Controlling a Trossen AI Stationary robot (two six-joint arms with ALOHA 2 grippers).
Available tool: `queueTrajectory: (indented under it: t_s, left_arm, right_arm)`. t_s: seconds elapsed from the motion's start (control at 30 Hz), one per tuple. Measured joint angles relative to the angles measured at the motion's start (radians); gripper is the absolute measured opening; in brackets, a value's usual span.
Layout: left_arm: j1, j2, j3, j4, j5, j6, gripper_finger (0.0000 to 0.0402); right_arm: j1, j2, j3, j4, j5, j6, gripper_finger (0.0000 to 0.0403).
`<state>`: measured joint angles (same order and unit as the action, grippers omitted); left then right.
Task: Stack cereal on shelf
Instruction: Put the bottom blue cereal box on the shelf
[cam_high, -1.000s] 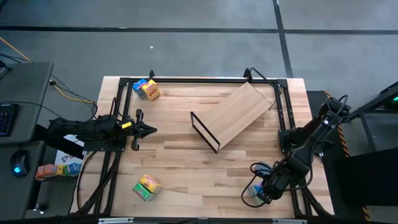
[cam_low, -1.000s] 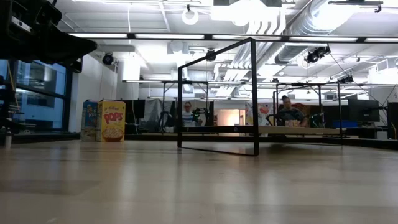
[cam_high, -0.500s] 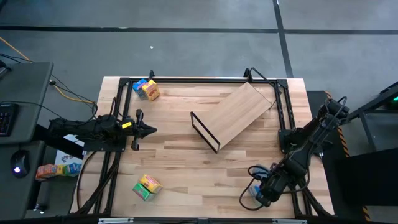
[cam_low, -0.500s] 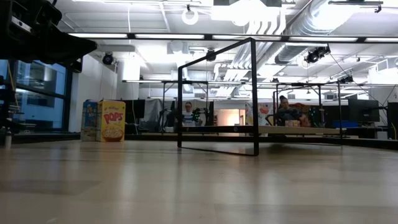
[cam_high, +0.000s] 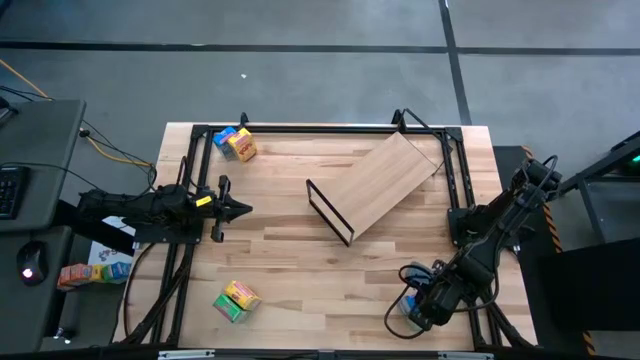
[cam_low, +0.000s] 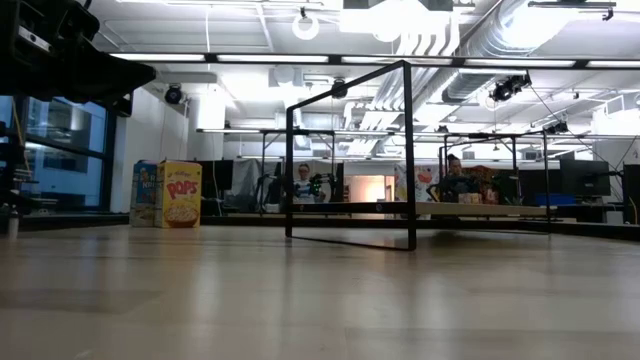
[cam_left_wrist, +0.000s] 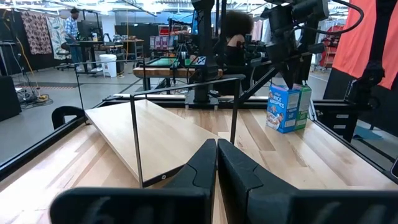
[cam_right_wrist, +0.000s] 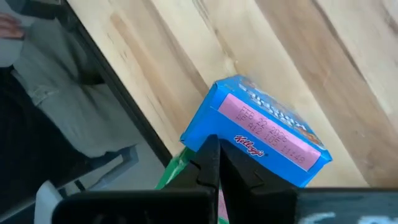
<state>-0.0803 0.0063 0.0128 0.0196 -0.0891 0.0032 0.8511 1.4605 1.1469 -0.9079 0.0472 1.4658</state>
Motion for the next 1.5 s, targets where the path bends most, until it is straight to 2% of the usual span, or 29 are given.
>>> queueTrajectory:
  t_s: [0.17, 0.57, 0.73, 1.13, 1.37, 1.5]
  left_arm:
    - [0.0, 0.0, 0.0, 0.0, 0.0, 0.0, 0.0008]
    - [0.0, 0.0, 0.0, 0.0, 0.0, 0.0, 0.0008]
    - [0.0, 0.0, 0.0, 0.0, 0.0, 0.0, 0.0008]
    - [0.0, 0.0, 0.0, 0.0, 0.0, 0.0, 0.0008]
    - [0.0, 0.0, 0.0, 0.0, 0.0, 0.0, 0.0008]
    - [0.0, 0.0, 0.0, 0.0, 0.0, 0.0, 0.0008]
  right_arm:
    - [0.0, 0.0, 0.0, 0.0, 0.109, -0.001, 0.0]
    - [0.0, 0.0, 0.0, 0.027, 0.144, -0.036, 0.0]
    - [0.0, 0.001, 0.0, 0.084, 0.144, -0.094, 0.0]
    - [-0.015, 0.001, 0.0, 0.09, 0.134, -0.15, 0.0]
    - [-0.09, 0.001, 0.0, 0.09, 0.046, -0.195, 0.0]
    - [-0.146, -0.004, 0.002, 0.089, 0.039, -0.254, 0.0011]
